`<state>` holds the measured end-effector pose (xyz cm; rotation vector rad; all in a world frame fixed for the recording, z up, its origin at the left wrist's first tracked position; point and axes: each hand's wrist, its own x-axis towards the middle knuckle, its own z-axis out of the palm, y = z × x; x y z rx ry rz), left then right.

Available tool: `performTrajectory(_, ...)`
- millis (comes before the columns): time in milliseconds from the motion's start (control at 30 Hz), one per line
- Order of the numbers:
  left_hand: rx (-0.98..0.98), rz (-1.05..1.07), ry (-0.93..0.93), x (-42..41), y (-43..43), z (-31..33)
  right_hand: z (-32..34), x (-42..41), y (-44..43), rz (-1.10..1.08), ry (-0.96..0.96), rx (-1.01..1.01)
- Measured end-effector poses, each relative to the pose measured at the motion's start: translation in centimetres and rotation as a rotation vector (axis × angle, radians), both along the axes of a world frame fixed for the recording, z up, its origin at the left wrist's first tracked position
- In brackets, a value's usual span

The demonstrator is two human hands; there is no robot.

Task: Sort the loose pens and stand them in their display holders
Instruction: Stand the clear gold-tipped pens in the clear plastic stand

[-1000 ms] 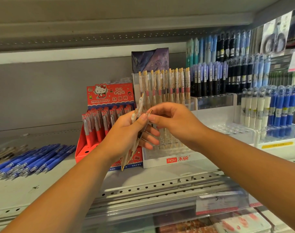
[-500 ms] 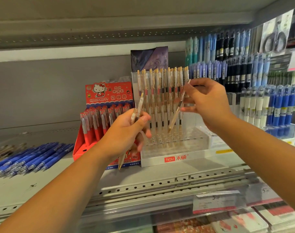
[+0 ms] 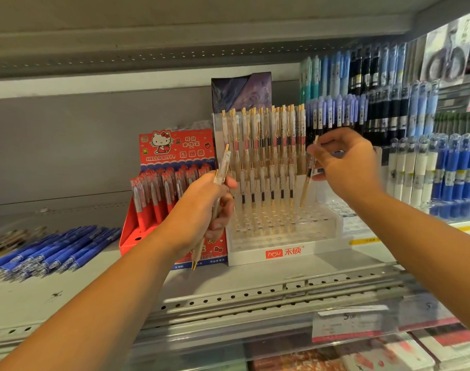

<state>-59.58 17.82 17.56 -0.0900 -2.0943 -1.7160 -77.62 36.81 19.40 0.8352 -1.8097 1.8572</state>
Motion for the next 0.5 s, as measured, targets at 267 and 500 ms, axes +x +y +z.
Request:
performTrajectory(267,-0.124,0.02,0.013,0.1,0.33,0.01,-0.78,-0.18,-0.46,0.056,0.026,0.242)
performTrajectory(500,-0.197,0.046,0.009,0.08,-0.11,-0.15,-0.76,-0.33,-0.23,0.075,-0.035,0.277)
